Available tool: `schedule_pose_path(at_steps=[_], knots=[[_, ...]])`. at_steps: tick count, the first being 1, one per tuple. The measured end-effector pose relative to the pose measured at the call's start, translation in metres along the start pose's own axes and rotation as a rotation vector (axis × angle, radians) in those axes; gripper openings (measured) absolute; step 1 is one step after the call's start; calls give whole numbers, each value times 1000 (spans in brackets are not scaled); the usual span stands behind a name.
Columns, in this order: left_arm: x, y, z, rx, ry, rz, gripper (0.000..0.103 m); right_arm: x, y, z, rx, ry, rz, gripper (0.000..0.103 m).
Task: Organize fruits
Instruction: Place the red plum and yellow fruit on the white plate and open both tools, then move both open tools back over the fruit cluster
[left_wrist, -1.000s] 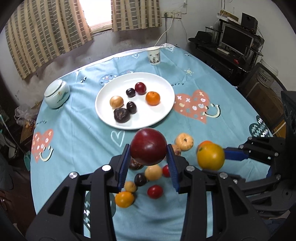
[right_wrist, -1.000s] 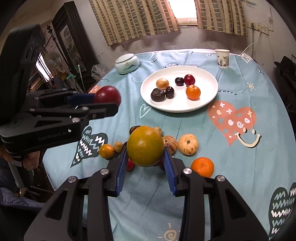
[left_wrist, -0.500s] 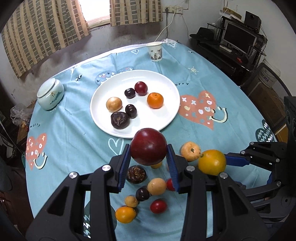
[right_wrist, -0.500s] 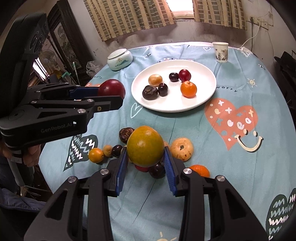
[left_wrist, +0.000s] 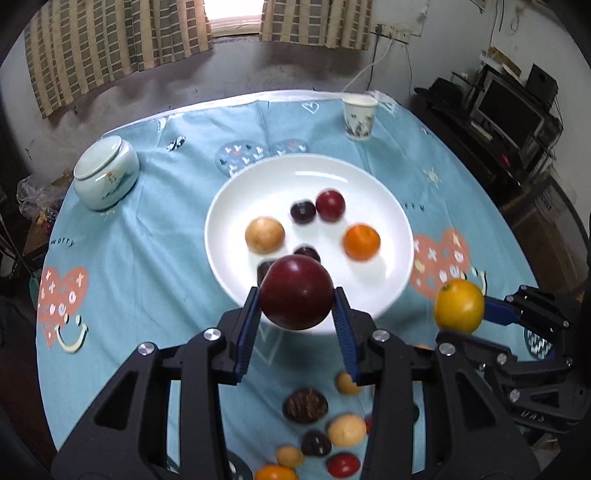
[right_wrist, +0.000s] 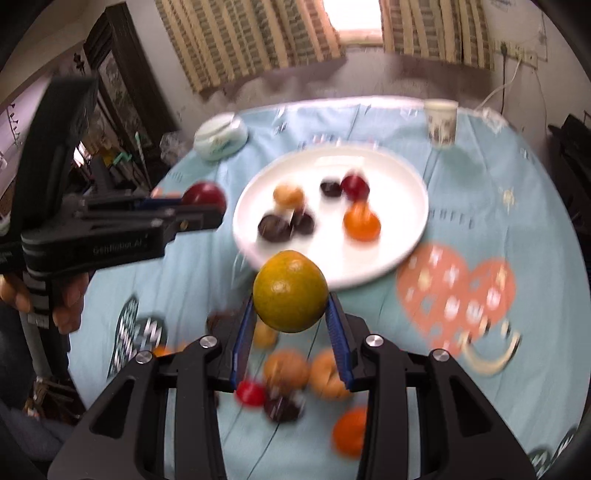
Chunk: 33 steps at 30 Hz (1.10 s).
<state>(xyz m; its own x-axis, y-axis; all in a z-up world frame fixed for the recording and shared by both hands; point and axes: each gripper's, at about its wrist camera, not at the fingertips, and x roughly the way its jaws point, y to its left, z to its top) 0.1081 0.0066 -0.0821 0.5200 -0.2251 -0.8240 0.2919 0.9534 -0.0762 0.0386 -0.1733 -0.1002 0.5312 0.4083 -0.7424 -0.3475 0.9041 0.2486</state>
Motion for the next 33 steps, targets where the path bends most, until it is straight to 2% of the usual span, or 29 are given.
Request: schedule_pose_path(at_steps=[7, 15, 16, 17, 19, 20, 22, 24, 27, 30, 33], knots=[[49, -7, 45, 38, 28, 5, 40, 45, -30, 63, 26, -26, -49, 38], [100, -11, 60, 79, 75, 28, 41, 98, -61, 87, 49, 47, -92, 39], [103, -9, 61, 78, 76, 34, 41, 103, -64, 89, 54, 53, -102, 43], [105, -5, 62, 73, 78, 40, 42, 106, -66, 90, 58, 56, -114, 57], [105, 4, 62, 48, 77, 38, 45, 103, -72, 91, 77, 29, -116, 70], [103, 7, 62, 42, 76, 41, 45, 101, -73, 91, 79, 19, -106, 72], [98, 13, 61, 26, 70, 46, 47, 101, -73, 92, 64, 24, -121, 72], [90, 17, 58, 9, 64, 55, 54, 96, -73, 89, 55, 24, -128, 72], [73, 19, 51, 8, 48, 58, 54, 86, -70, 80, 53, 35, -119, 71], [52, 22, 40, -5, 32, 59, 54, 68, -63, 61, 33, 38, -122, 71], [27, 25, 25, -22, 15, 65, 59, 49, -55, 42, 23, 46, -126, 71]])
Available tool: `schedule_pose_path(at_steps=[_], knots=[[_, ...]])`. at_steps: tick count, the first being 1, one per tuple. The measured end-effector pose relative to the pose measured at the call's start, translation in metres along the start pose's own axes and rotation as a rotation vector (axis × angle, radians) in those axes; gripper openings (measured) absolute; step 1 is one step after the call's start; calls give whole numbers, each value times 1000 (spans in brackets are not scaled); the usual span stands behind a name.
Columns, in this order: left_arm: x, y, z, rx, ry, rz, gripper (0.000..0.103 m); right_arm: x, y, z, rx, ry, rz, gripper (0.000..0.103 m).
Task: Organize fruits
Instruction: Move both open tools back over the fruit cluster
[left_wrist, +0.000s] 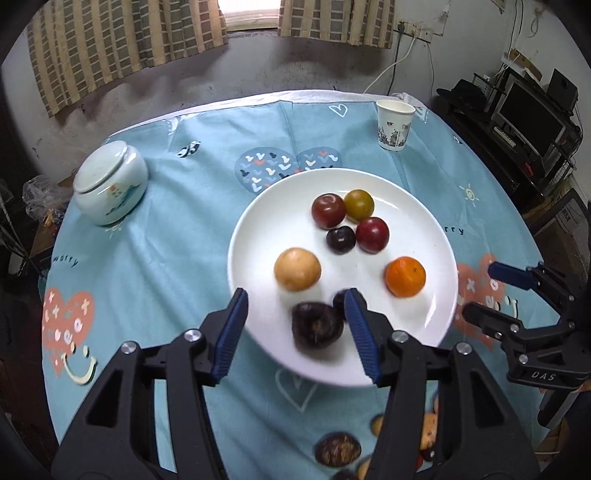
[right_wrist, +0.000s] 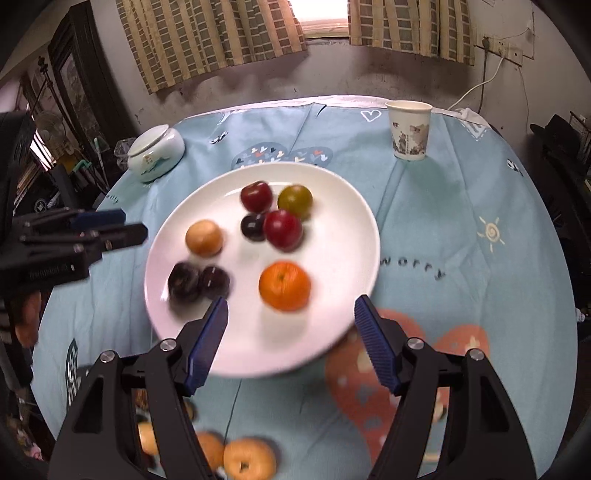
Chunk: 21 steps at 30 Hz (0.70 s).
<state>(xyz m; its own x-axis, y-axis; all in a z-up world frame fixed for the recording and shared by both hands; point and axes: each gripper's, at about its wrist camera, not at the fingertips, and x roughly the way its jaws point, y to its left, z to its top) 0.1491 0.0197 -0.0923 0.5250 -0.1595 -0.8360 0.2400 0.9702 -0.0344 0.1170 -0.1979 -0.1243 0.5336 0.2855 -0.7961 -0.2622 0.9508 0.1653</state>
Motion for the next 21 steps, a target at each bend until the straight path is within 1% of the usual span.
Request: schedule_pose_path(at_steps=[4, 8, 11, 14, 16, 18, 21], knots=[[-29, 10, -26, -17, -14, 15, 61, -30, 0, -38, 15, 5, -3, 71], [-52, 19, -65, -24, -6, 23, 61, -54, -2, -90, 46, 33, -4, 71], [-63, 19, -107, -16, 24, 4, 61, -64, -6, -120, 70, 63, -9, 71], [-63, 16, -152, -1, 88, -24, 61, -72, -5, -145, 103, 81, -10, 71], [-59, 14, -173, 5, 122, -36, 62, -74, -1, -155, 107, 92, 0, 71], [-55, 9, -190, 17, 148, -44, 63, -75, 10, -163, 79, 104, 10, 72], [-52, 4, -203, 42, 147, -55, 69, -75, 28, -169, 20, 115, 16, 72]])
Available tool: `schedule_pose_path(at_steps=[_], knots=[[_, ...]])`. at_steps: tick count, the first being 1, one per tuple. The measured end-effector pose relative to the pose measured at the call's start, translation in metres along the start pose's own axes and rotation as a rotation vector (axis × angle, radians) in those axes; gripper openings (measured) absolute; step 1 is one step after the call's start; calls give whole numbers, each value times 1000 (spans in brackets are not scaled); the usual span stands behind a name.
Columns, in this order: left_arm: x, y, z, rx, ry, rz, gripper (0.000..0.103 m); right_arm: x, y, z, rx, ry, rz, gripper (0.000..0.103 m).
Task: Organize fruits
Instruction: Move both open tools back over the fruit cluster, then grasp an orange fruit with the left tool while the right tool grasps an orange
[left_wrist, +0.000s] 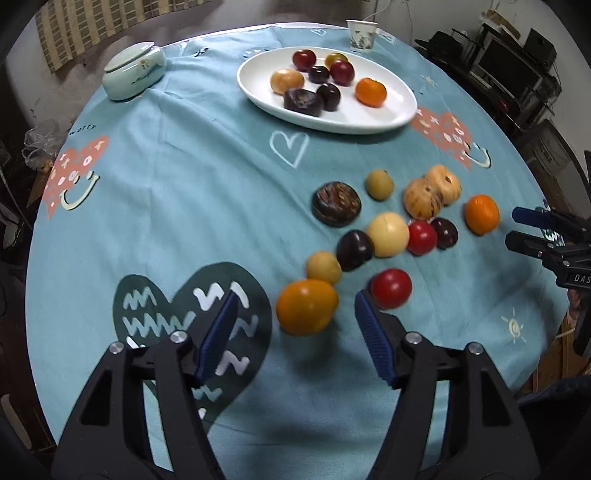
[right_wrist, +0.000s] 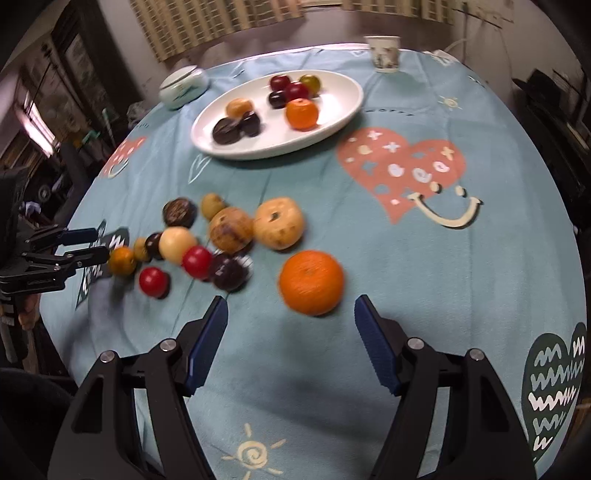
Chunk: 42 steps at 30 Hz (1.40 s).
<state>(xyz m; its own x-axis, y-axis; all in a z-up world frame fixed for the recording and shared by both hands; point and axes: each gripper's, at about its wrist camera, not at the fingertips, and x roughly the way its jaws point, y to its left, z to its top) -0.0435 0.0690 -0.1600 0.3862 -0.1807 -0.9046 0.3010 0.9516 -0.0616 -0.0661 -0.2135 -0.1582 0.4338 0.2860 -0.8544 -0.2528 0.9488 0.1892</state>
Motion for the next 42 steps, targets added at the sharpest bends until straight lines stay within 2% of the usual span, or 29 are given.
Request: schedule_pose_path(at_steps=[3, 11, 12, 13, 14, 17, 22, 30, 34, 36, 37, 40, 42], knots=[[7, 0, -4, 5, 10, -8, 69, 1, 9, -2, -8, 8, 8, 72], [29, 5, -2, 6, 39, -14, 67, 2, 2, -7, 20, 25, -10, 72], [30, 5, -2, 8, 42, -22, 61, 3, 2, -9, 23, 29, -13, 72], [31, 5, -1, 13, 47, -41, 47, 4, 2, -10, 23, 32, -17, 72], [31, 2, 0, 23, 53, -67, 43, 5, 2, -10, 22, 32, -22, 71], [31, -3, 0, 39, 59, -50, 42, 7, -2, -9, 32, 8, -42, 71], [19, 1, 0, 1, 39, -59, 42, 12, -15, -1, 59, -3, -72, 71], [-2, -8, 5, -14, -4, -61, 43, 28, -11, 8, 28, 20, -54, 71], [-3, -15, 5, -20, 3, -78, 43, 35, -10, 12, 20, 33, -58, 71], [-3, -19, 5, -18, 8, -79, 43, 39, -9, 14, 3, 40, -76, 59], [-3, -21, 4, -15, 10, -82, 43, 41, -8, 14, -4, 49, -79, 46], [-6, -25, 4, -12, 10, -83, 43, 40, -5, 13, -41, 54, -99, 45], [-9, -27, 6, -10, 0, -82, 43, 37, -8, 11, -21, 54, -84, 45]])
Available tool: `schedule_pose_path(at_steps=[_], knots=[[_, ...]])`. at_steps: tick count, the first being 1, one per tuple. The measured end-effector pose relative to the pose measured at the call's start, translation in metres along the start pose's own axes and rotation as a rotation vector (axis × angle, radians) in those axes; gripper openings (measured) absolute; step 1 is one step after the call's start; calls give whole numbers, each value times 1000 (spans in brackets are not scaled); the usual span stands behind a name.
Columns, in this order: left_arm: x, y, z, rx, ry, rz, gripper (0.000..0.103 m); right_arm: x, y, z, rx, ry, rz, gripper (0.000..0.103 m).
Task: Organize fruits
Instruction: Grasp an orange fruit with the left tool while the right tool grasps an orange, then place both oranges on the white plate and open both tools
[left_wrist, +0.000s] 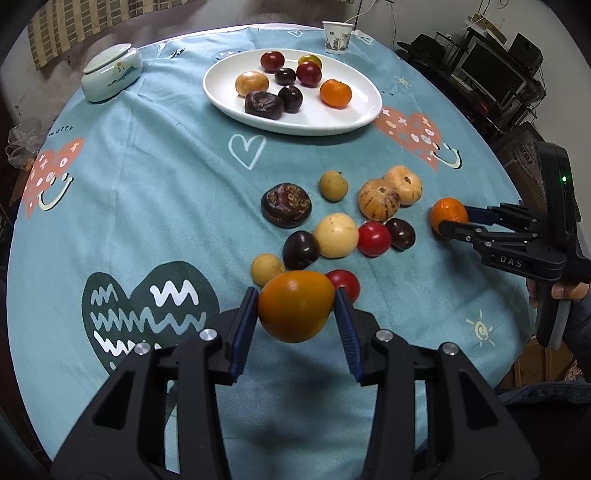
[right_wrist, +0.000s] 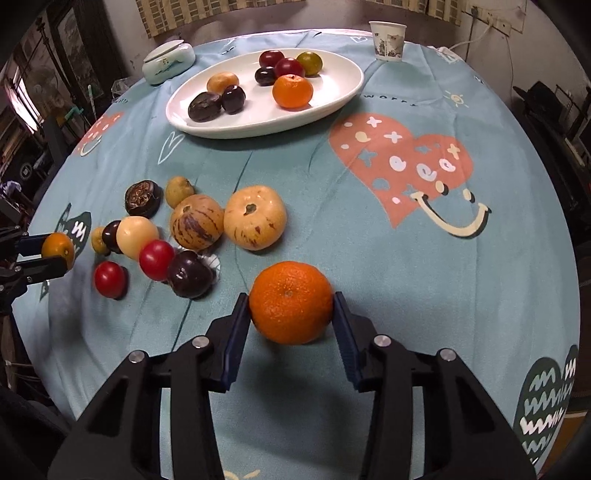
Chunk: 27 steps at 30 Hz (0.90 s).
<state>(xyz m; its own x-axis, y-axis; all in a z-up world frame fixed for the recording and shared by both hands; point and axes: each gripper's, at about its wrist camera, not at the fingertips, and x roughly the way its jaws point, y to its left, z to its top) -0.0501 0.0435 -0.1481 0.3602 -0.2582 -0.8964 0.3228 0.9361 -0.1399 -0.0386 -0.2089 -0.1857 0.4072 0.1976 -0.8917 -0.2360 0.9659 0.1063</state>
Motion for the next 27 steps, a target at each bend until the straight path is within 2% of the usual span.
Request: schedule_pose_path(at_steps=[5, 15, 23, 27], knots=[[-9, -8, 9, 26, -28, 2, 43, -14, -3, -7, 39, -28, 33, 45], [-13, -22, 22, 75, -42, -12, 43, -21, 14, -19, 25, -18, 96, 45], [-11, -20, 34, 77, -48, -29, 43, -17, 24, -13, 0, -3, 122, 45], [-17, -12, 50, 65, -86, -41, 43, -22, 21, -1, 4, -27, 133, 45]])
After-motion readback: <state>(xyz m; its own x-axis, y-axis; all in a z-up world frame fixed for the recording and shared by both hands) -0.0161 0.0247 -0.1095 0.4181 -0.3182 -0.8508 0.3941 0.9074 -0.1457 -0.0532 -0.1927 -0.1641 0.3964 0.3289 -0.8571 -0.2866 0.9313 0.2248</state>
